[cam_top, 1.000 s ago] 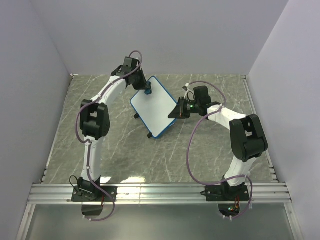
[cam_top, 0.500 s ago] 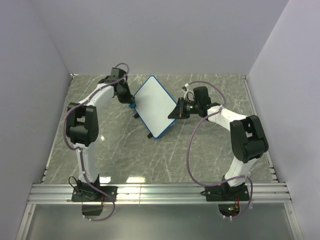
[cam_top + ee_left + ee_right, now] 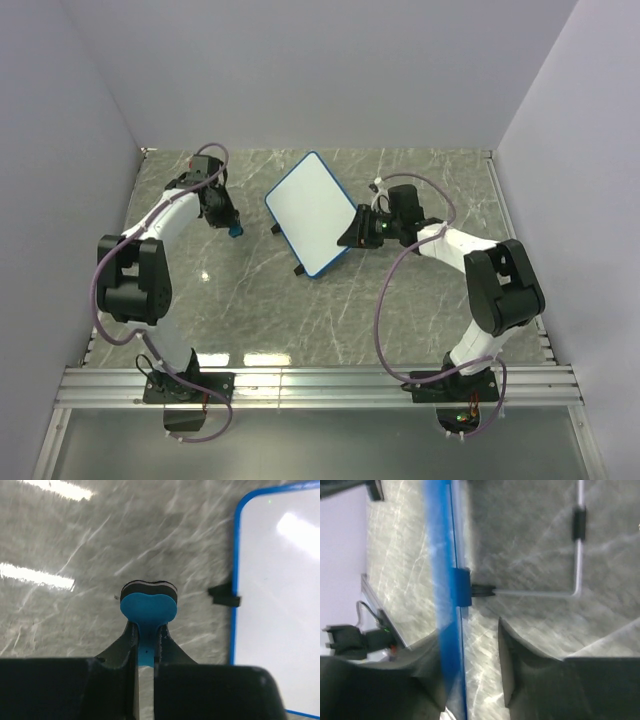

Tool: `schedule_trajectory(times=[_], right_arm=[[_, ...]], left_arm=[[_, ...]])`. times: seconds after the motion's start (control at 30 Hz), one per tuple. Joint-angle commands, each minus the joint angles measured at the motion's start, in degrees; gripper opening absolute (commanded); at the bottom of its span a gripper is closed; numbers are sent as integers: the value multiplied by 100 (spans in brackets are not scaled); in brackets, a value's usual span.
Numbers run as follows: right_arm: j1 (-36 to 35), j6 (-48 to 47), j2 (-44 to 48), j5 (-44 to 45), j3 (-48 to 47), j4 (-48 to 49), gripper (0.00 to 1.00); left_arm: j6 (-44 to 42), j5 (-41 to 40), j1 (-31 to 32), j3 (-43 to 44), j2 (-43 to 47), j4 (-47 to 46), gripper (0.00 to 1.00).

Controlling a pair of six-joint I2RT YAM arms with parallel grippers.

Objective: Erase the whiteboard

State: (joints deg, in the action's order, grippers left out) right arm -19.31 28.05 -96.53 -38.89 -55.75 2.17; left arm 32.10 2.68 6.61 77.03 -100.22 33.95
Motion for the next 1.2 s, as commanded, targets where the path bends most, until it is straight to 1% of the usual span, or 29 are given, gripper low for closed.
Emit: schedule_trajectory(times=[0.0, 0.03, 0.07, 0.17, 0.23, 0.3, 0.33, 0.4, 0.43, 0.5, 0.53, 0.6, 0.63, 0.67, 0.73, 0.83, 0.9, 1.0, 1.07, 1.1, 1.17], right_arm=[[-169, -125, 81, 479, 336, -587, 49], [-161, -90, 108, 488, 345, -587, 53], [-161, -90, 195, 505, 371, -587, 64], [-152, -98, 467, 628, 354, -761, 70], [-161, -151, 678, 760, 284, -929, 72], [-161, -230, 1109, 865, 196, -1210, 75], [-152, -300, 1397, 953, 135, -1306, 77], [-152, -335, 1680, 1024, 90, -1604, 80], [-161, -344, 1969, 1076, 90, -1684, 80], [-161, -327, 2277, 1156, 151, -1869, 81], [-152, -275, 2618, 1200, 265, -1922, 81], [-161, -222, 2954, 1314, 406, -2010, 82], [-161, -178, 3260, 1366, 555, -2028, 83], [-161, -160, 3403, 1410, 617, -2106, 84], [-161, -142, 3762, 1472, 757, -2212, 84], [-161, -160, 4158, 1499, 837, -2484, 84], [-152, -169, 4326, 1473, 837, -2573, 85], [-152, -177, 4625, 1411, 811, -2696, 84], [-152, -142, 4862, 1341, 732, -2870, 85], [-161, -64, 5054, 1315, 645, -2950, 85], [-161, 24, 5292, 1279, 548, -3239, 84]], left_arm=[[-46, -180, -37, -459, 354, 24, 0], [-11, -171, -37, -566, 407, 6, 0], [7, -119, -37, -662, 538, -12, 0], [42, -118, -37, -1049, 749, -29, 0], [16, -136, -37, -1155, 829, -3, 0], [-19, -180, -37, -1287, 926, 58, 1], [-28, -180, -37, -1331, 987, 67, 7], [-11, -241, -37, -1463, 1066, 120, 19], [-19, -250, -37, -1498, 1127, 129, 32], [-28, -224, -37, -1630, 1198, 146, 44], [-28, -206, -28, -1674, 1250, 164, 54], [-28, -241, -28, -1771, 1286, 225, 64], [-28, -250, -28, -1797, 1295, 260, 76], [-28, -250, -28, -1841, 1312, 287, 82], [7, -250, -28, -1894, 1417, 357, 99], [104, -250, -11, -1894, 1567, 506, 99], [209, -434, 24, -1850, 1637, 612, 99], [358, -487, 208, -1710, 1848, 753, 99], [455, -601, 515, -1561, 2076, 946, 99], [595, -645, 786, -1490, 2260, 1059, 99], [736, -628, 1060, -1288, 2454, 1314, 99]])
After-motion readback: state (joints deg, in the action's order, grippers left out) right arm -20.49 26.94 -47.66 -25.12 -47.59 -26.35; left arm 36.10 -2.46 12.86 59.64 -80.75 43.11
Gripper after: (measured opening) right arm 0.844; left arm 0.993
